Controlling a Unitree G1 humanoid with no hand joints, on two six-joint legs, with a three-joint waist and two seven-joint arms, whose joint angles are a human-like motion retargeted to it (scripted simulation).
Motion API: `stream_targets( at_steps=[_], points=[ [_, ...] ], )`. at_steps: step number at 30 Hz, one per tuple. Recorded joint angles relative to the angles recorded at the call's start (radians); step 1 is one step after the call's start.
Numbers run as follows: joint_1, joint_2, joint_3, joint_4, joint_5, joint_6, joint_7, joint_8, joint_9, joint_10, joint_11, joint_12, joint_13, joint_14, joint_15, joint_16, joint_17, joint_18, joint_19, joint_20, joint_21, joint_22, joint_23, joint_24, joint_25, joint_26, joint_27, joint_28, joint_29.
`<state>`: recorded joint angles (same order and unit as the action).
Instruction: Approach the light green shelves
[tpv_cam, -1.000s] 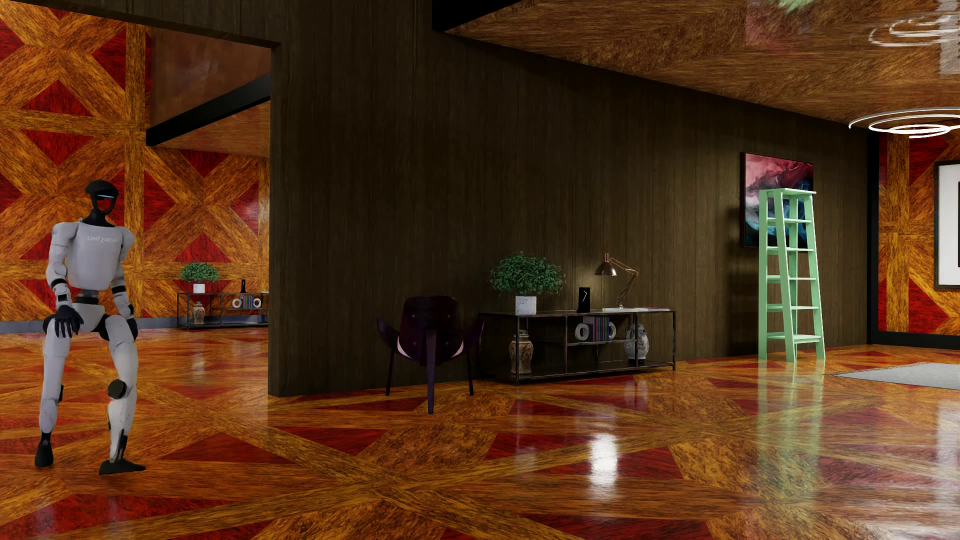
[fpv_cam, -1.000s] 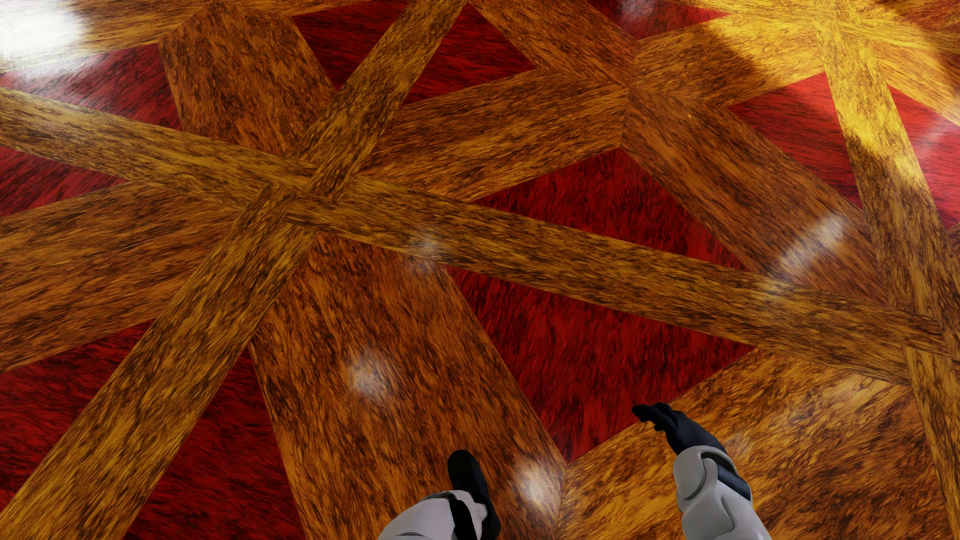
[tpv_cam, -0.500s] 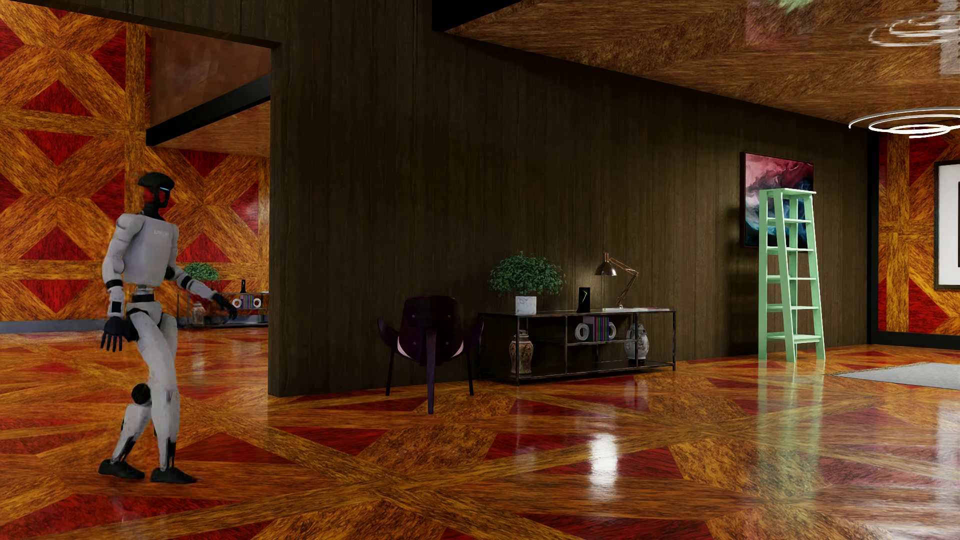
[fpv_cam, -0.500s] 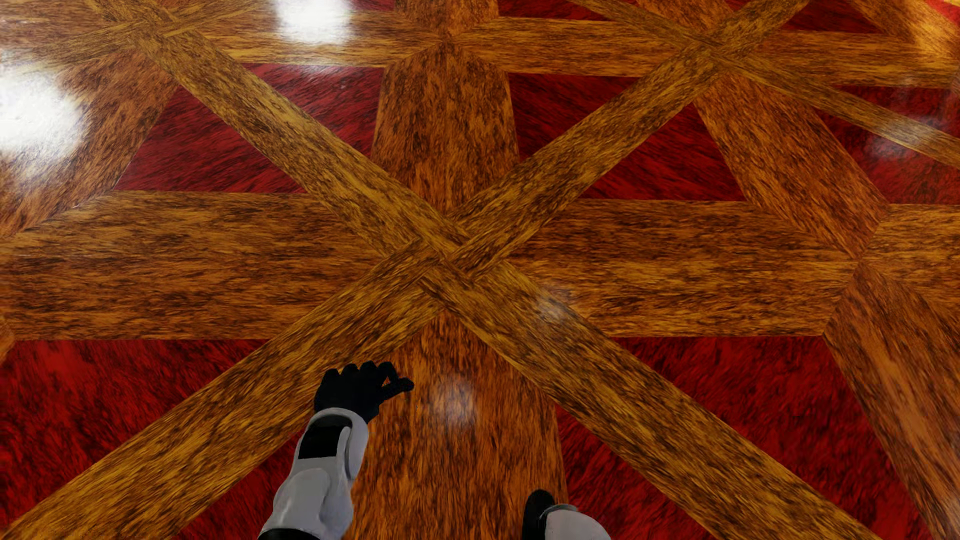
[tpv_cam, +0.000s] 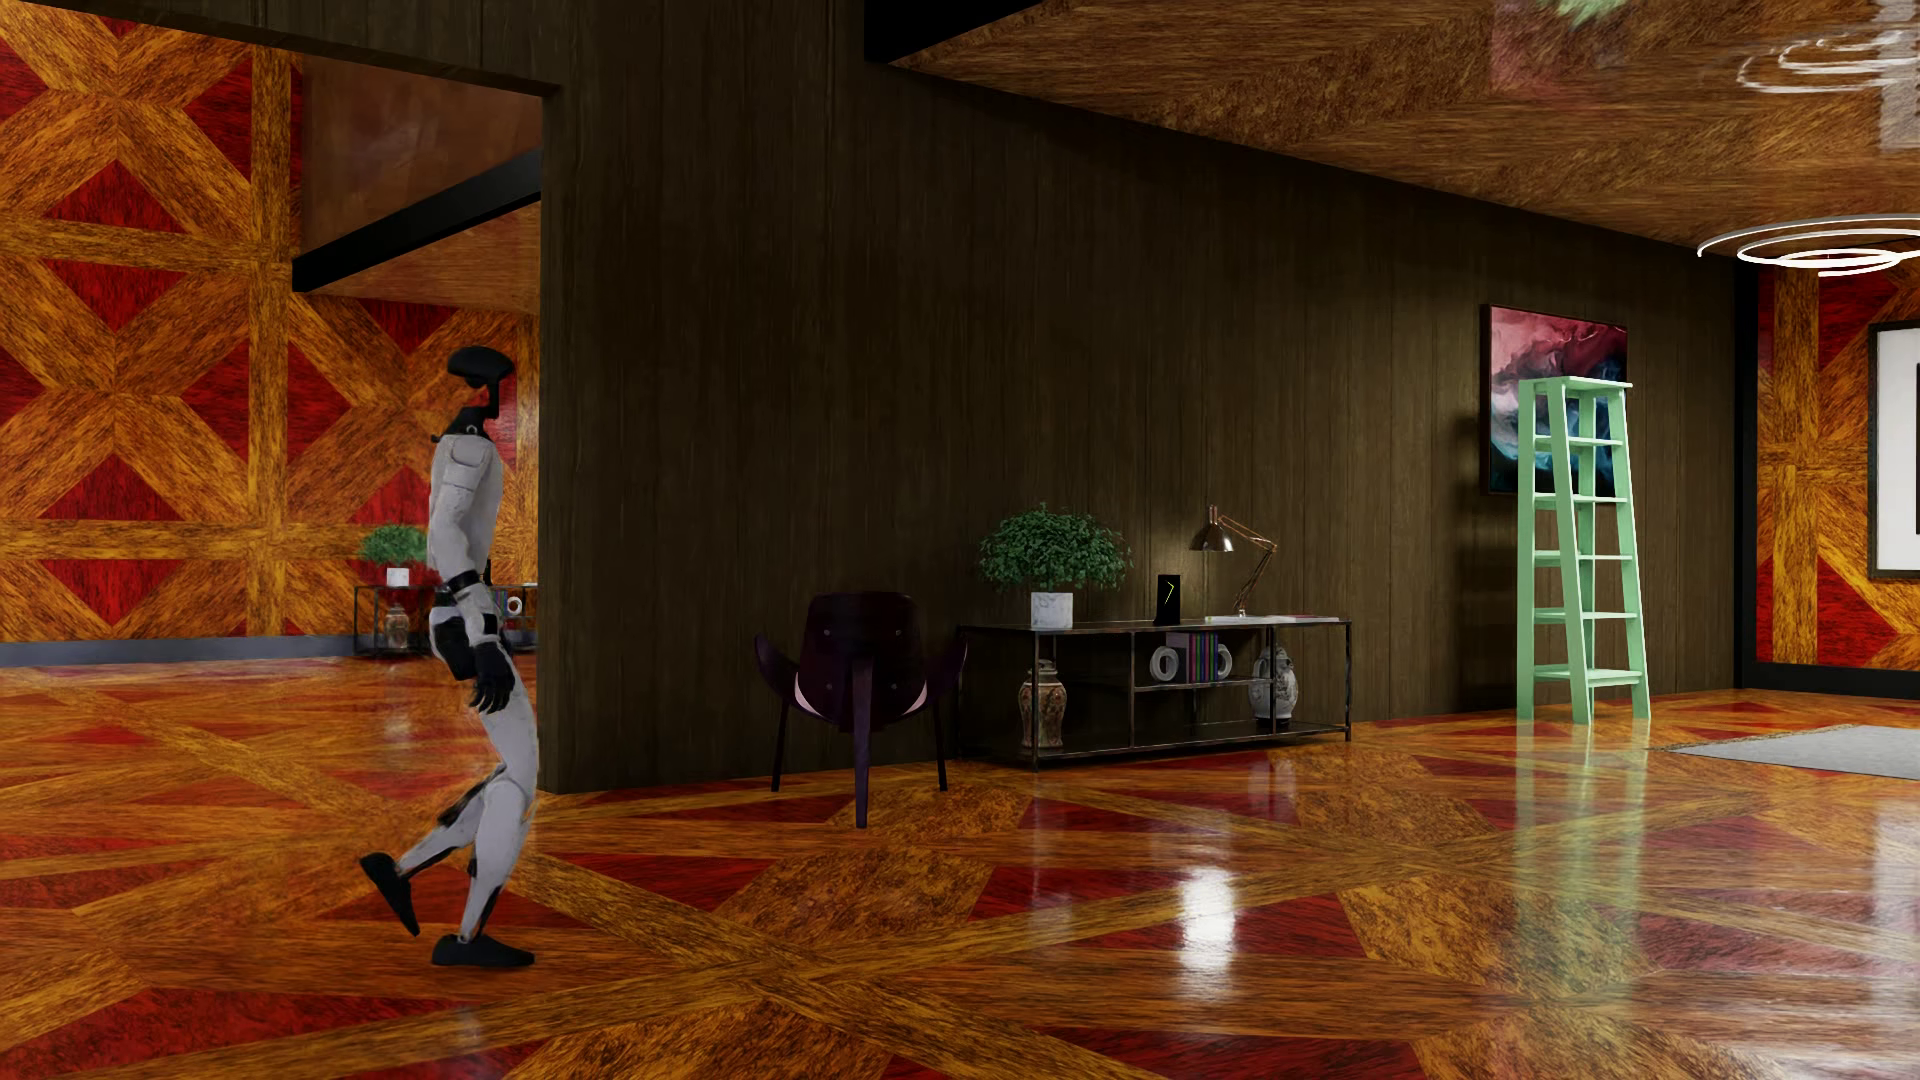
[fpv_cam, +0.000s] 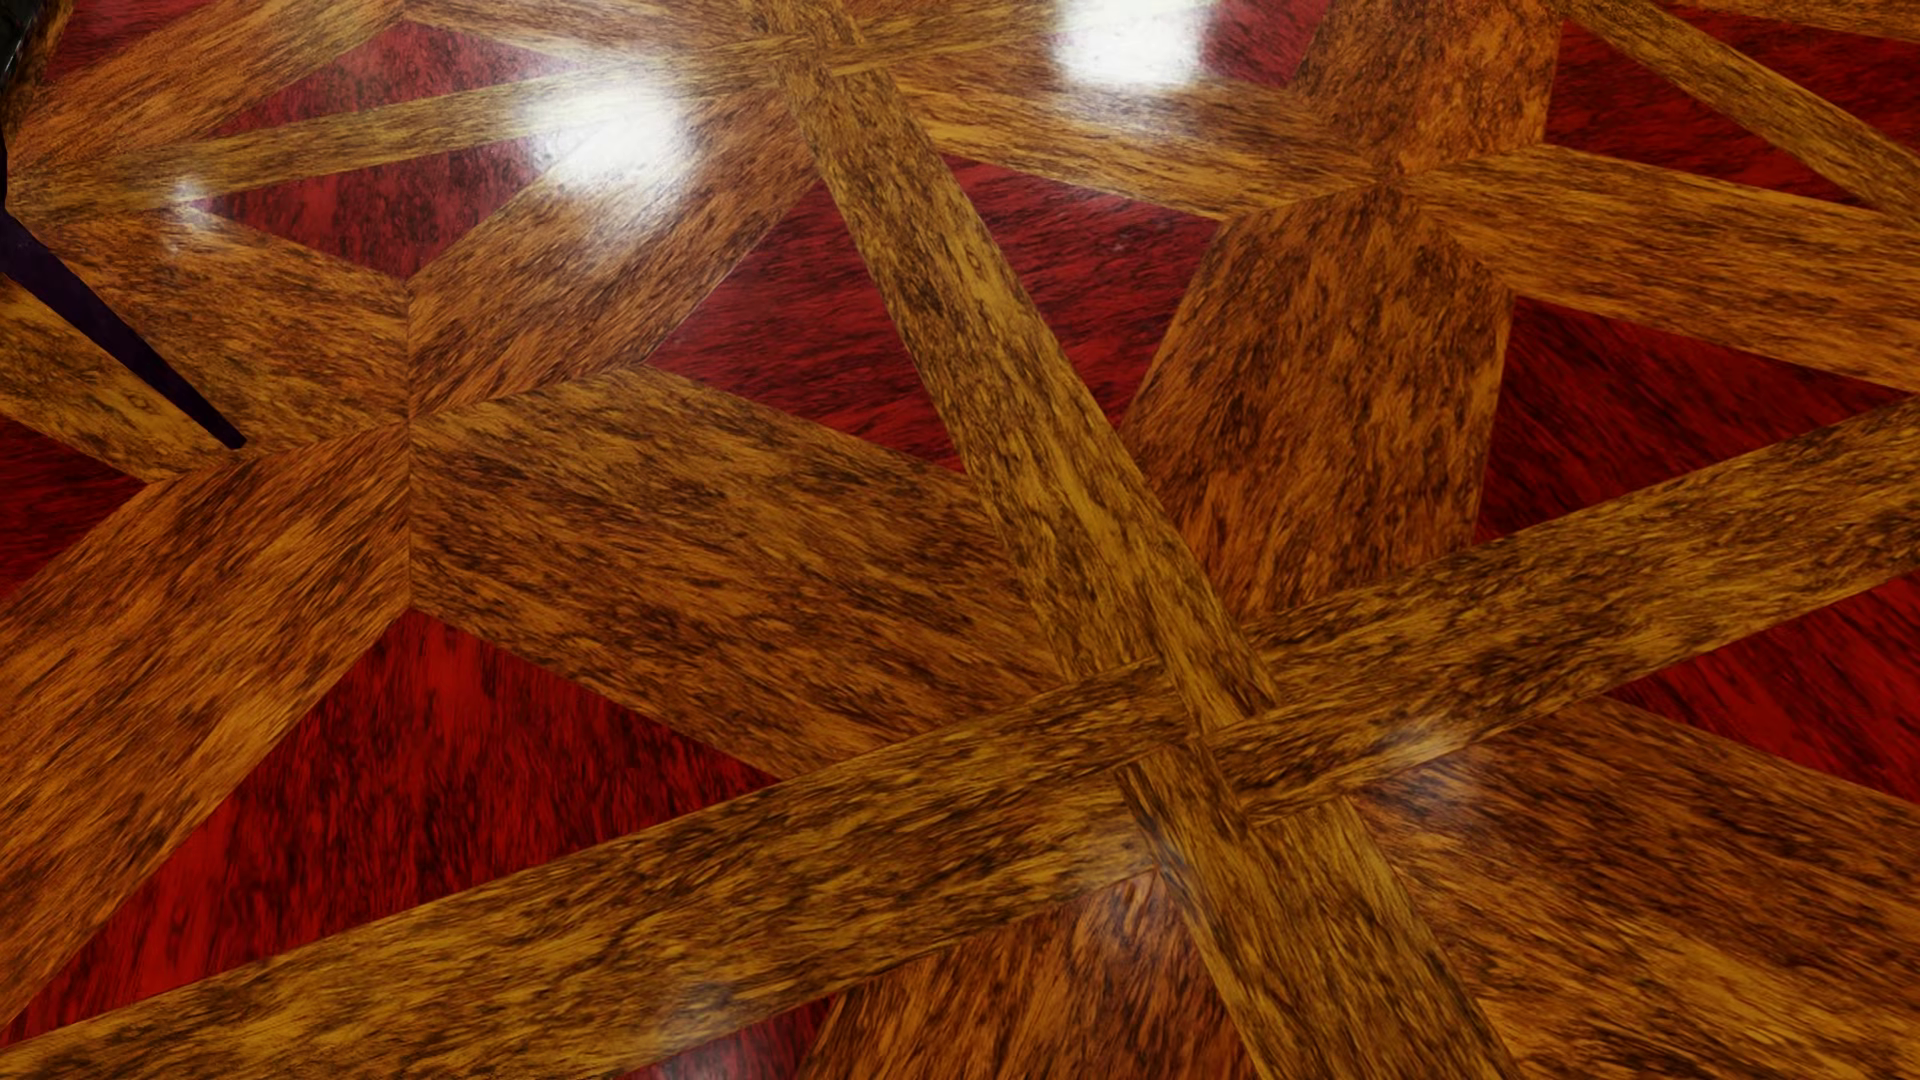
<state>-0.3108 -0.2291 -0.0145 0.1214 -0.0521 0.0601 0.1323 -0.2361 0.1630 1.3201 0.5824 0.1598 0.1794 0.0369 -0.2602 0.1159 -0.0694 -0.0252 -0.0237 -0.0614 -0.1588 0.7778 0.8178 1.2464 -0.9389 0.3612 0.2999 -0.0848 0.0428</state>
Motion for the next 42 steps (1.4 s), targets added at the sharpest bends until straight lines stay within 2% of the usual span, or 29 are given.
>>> stream_targets(
  at_steps=[2, 4, 6, 8, 9, 11, 13, 14, 15, 16, 17, 19, 20, 21, 24, 26, 27, 28, 30, 31, 32, 33, 34, 36, 37, 38, 39, 41, 42],
  points=[
    [-0.15, 0.096, 0.042, 0.04, 0.01, 0.012, 0.032, -0.042, 0.0, -0.129, -0.059, 0.11, -0.09, -0.04, -0.041, -0.01, -0.034, 0.026, 0.009, 0.081, 0.055, -0.079, 0.003, -0.119, -0.027, 0.002, -0.042, 0.036, -0.011],
    [-0.231, 0.181, 0.072, 0.058, 0.019, 0.017, 0.106, -0.084, -0.002, -0.427, -0.107, 0.165, -0.178, -0.045, -0.087, -0.01, -0.078, 0.074, 0.021, 0.122, 0.074, -0.084, -0.026, -0.193, -0.001, 0.023, -0.073, 0.032, -0.034],
    [-0.216, 0.263, 0.087, 0.007, 0.033, 0.018, 0.185, -0.119, -0.003, -0.918, -0.177, 0.181, -0.27, 0.021, -0.116, -0.017, -0.118, 0.037, 0.037, 0.122, 0.086, -0.036, -0.06, -0.183, 0.026, 0.055, -0.081, 0.008, -0.067],
    [-0.234, 0.363, 0.1, -0.083, 0.058, 0.009, 0.063, -0.139, -0.001, -1.208, -0.252, 0.2, -0.348, -0.045, -0.135, -0.011, -0.13, -0.002, 0.057, 0.086, 0.094, 0.008, -0.082, -0.098, 0.062, 0.046, -0.081, -0.069, -0.082],
    [-0.247, 0.418, 0.1, -0.105, 0.067, 0.005, 0.047, -0.161, 0.0, -1.183, -0.275, 0.197, -0.365, -0.039, -0.148, 0.003, -0.131, -0.009, 0.07, 0.051, 0.087, 0.028, -0.096, -0.027, 0.086, 0.015, -0.077, -0.109, -0.1],
    [-0.258, 0.507, 0.108, -0.129, 0.055, -0.011, 0.054, -0.186, 0.005, -1.014, -0.248, 0.178, -0.357, 0.03, -0.14, -0.003, -0.133, 0.088, 0.099, 0.048, 0.095, 0.037, -0.139, 0.061, 0.119, -0.033, -0.091, -0.169, -0.111],
    [-0.216, 0.54, 0.119, -0.129, 0.0, -0.044, 0.096, -0.164, 0.009, -0.898, -0.114, 0.176, -0.33, 0.096, -0.005, -0.061, -0.123, 0.164, 0.082, 0.129, 0.142, -0.002, -0.156, 0.064, 0.111, -0.022, -0.103, -0.121, -0.123],
    [-0.198, 0.506, 0.118, -0.145, -0.055, -0.065, 0.11, -0.156, 0.014, -0.838, 0.04, 0.162, -0.304, 0.044, 0.105, -0.1, -0.121, 0.187, 0.057, 0.168, 0.164, -0.008, -0.165, 0.041, 0.086, -0.01, -0.09, -0.085, -0.114],
    [-0.166, 0.438, 0.109, -0.166, -0.114, -0.088, 0.116, -0.127, 0.019, -0.807, 0.238, 0.134, -0.273, -0.009, 0.202, -0.126, -0.111, 0.185, 0.026, 0.185, 0.175, 0.002, -0.175, 0.033, 0.067, 0.003, -0.077, -0.069, -0.103],
    [-0.119, 0.348, 0.094, -0.192, -0.16, -0.109, 0.112, -0.07, 0.024, -0.8, 0.435, 0.096, -0.241, -0.053, 0.312, -0.138, -0.093, 0.182, 0.033, 0.175, 0.173, 0.021, -0.183, 0.044, 0.064, 0.003, -0.06, -0.065, -0.087],
    [-0.058, 0.24, 0.077, -0.22, -0.161, -0.127, 0.104, 0.011, 0.027, -0.817, 0.594, 0.046, -0.205, -0.086, 0.301, -0.138, -0.076, 0.176, -0.007, 0.136, 0.164, 0.048, -0.188, 0.078, 0.071, -0.009, -0.043, -0.076, -0.071],
    [0.077, 0.035, 0.049, -0.254, -0.13, -0.142, 0.076, 0.136, 0.028, -0.885, 0.783, -0.071, -0.125, -0.131, 0.218, -0.112, -0.042, 0.163, -0.012, 0.009, 0.129, 0.083, -0.195, 0.19, 0.1, -0.06, -0.041, -0.099, -0.039],
    [0.142, -0.053, 0.035, -0.265, -0.128, -0.143, 0.058, 0.17, 0.026, -0.919, 0.81, -0.13, -0.082, -0.151, 0.226, -0.098, -0.034, 0.156, 0.007, -0.044, 0.113, 0.082, -0.194, 0.229, 0.115, -0.094, -0.044, -0.094, -0.015],
    [0.199, -0.134, 0.021, -0.273, -0.131, -0.142, 0.038, 0.19, 0.025, -0.944, 0.791, -0.193, -0.047, -0.174, 0.233, -0.093, -0.024, 0.148, -0.009, -0.081, 0.096, 0.065, -0.191, 0.241, 0.129, -0.128, -0.04, -0.086, 0.011],
    [0.348, -0.295, -0.017, -0.293, -0.163, -0.14, -0.014, 0.183, 0.026, -0.993, 0.471, -0.34, 0.042, -0.258, 0.232, -0.082, -0.017, 0.126, -0.025, -0.121, 0.053, -0.05, -0.155, 0.126, 0.125, -0.205, -0.035, -0.019, 0.041],
    [0.442, -0.298, -0.028, -0.302, -0.141, -0.144, -0.029, 0.155, 0.028, -1.048, 0.009, -0.399, 0.075, -0.306, 0.277, -0.06, 0.004, 0.118, 0.011, -0.133, 0.025, -0.138, -0.107, 0.026, 0.116, -0.209, -0.016, 0.026, 0.015],
    [0.481, -0.273, -0.033, -0.303, -0.089, -0.143, -0.032, 0.199, 0.029, -1.065, -0.259, -0.41, 0.088, -0.33, 0.274, -0.047, 0.013, 0.116, -0.001, -0.139, 0.025, -0.182, -0.079, -0.023, 0.099, -0.198, -0.006, 0.051, 0.016],
    [0.517, -0.277, -0.034, -0.301, -0.047, -0.142, -0.026, 0.231, 0.032, -1.065, -0.409, -0.409, 0.101, -0.362, 0.233, -0.029, 0.016, 0.111, 0.07, -0.154, 0.04, -0.217, -0.055, -0.055, 0.068, -0.186, -0.008, 0.064, 0.035],
    [0.598, -0.301, -0.034, -0.28, 0.006, -0.135, 0.011, 0.173, 0.038, -1.053, -0.384, -0.365, 0.116, -0.421, 0.246, 0.007, 0.025, 0.088, 0.063, -0.158, 0.056, -0.268, -0.028, -0.111, 0.02, -0.154, -0.032, 0.094, 0.096],
    [0.635, -0.309, -0.041, -0.267, 0.007, -0.129, 0.028, 0.127, 0.04, -1.024, -0.264, -0.33, 0.129, -0.425, 0.227, 0.018, 0.029, 0.069, 0.028, -0.163, 0.052, -0.268, -0.029, -0.122, -0.009, -0.131, -0.026, 0.083, 0.111],
    [0.673, -0.298, -0.051, -0.256, -0.003, -0.12, 0.029, 0.092, 0.036, -0.991, -0.177, -0.298, 0.153, -0.377, 0.219, 0.022, 0.043, 0.061, -0.005, -0.174, 0.022, -0.249, -0.054, -0.121, -0.023, -0.113, -0.017, 0.073, 0.095],
    [0.692, -0.272, -0.061, -0.234, -0.014, -0.108, 0.02, 0.055, 0.029, -0.946, -0.134, -0.267, 0.185, -0.309, 0.319, 0.025, 0.082, 0.054, -0.087, -0.187, -0.05, -0.207, -0.101, -0.099, 0.013, -0.091, -0.003, 0.051, 0.033],
    [0.676, -0.28, -0.067, -0.207, -0.017, -0.092, 0.028, 0.035, 0.025, -0.838, -0.045, -0.227, 0.211, -0.212, 0.295, 0.023, 0.117, 0.074, -0.116, -0.182, -0.115, -0.154, -0.132, -0.068, 0.06, -0.053, 0.002, 0.038, -0.031],
    [0.547, -0.253, -0.064, -0.119, 0.0, -0.052, 0.05, 0.013, 0.023, -0.466, 0.077, -0.128, 0.212, -0.018, 0.154, -0.009, 0.148, -0.026, -0.107, -0.121, -0.189, -0.024, -0.118, -0.051, 0.136, 0.032, 0.042, 0.005, -0.096],
    [0.446, -0.211, -0.055, -0.068, 0.011, -0.033, 0.03, -0.003, 0.023, -0.269, 0.089, -0.098, 0.189, 0.088, 0.104, -0.012, 0.144, -0.055, -0.099, -0.116, -0.191, 0.06, -0.08, -0.031, 0.141, 0.06, 0.071, -0.06, -0.095],
    [0.336, -0.156, -0.044, -0.03, 0.022, -0.015, -0.003, -0.019, 0.022, -0.116, 0.075, -0.075, 0.155, 0.063, 0.067, -0.009, 0.127, -0.051, -0.09, -0.117, -0.159, 0.122, -0.037, -0.014, 0.111, 0.057, 0.092, -0.137, -0.057],
    [0.227, -0.096, -0.029, -0.014, 0.03, 0.0, -0.034, -0.028, 0.02, -0.008, 0.049, -0.048, 0.116, 0.009, 0.038, 0.017, 0.099, -0.014, -0.08, -0.171, -0.102, 0.164, 0.0, 0.055, 0.053, 0.003, 0.095, -0.215, -0.012],
    [0.036, 0.028, 0.01, 0.021, 0.05, 0.015, -0.063, -0.028, 0.012, 0.06, -0.026, 0.03, 0.035, 0.002, -0.001, 0.062, 0.042, 0.0, -0.062, -0.206, 0.009, 0.135, 0.03, 0.158, -0.06, -0.117, 0.017, -0.253, 0.042],
    [-0.042, 0.089, 0.033, 0.038, 0.059, 0.018, -0.063, -0.022, 0.008, 0.02, -0.061, 0.086, -0.009, 0.006, -0.023, 0.058, 0.022, 0.019, -0.053, -0.155, 0.039, 0.088, 0.027, 0.156, -0.08, -0.131, -0.024, -0.242, 0.037]
  ],
)
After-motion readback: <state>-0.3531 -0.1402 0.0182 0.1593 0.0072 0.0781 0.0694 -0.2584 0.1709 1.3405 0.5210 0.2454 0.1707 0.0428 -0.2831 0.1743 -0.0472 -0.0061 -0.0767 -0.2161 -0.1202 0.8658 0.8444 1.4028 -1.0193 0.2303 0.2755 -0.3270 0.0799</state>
